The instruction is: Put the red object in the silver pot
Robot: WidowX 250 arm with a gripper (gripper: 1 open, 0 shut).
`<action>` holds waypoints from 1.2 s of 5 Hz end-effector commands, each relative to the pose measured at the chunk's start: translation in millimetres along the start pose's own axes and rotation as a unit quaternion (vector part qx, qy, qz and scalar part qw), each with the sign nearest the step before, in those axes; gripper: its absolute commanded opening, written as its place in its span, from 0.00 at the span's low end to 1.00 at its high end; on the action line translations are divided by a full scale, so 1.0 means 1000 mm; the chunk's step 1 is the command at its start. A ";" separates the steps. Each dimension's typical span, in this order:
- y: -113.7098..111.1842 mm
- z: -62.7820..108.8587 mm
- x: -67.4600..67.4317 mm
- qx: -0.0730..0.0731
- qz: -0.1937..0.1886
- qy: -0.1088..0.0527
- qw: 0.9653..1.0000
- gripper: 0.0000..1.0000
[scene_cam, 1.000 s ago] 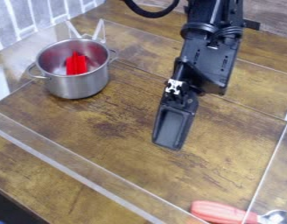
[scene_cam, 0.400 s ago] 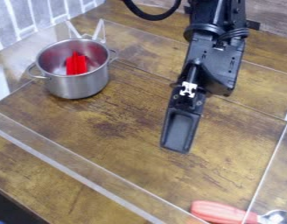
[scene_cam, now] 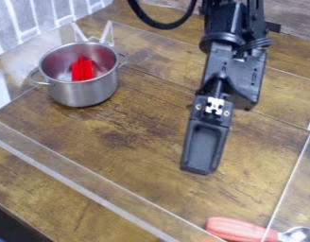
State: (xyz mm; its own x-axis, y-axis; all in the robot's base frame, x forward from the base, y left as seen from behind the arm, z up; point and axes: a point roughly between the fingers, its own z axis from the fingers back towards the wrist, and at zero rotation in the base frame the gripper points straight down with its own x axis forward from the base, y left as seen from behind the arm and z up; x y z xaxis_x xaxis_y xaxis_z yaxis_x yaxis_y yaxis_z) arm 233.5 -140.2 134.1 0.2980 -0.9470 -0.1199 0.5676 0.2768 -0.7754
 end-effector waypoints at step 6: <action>0.009 0.015 -0.038 0.027 -0.029 0.005 0.999 1.00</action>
State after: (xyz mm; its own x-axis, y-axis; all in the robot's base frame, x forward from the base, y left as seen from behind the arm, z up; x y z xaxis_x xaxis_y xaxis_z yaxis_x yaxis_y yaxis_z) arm 233.0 -103.3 126.4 0.2409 -0.9635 -0.1172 0.5769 0.2392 -0.7810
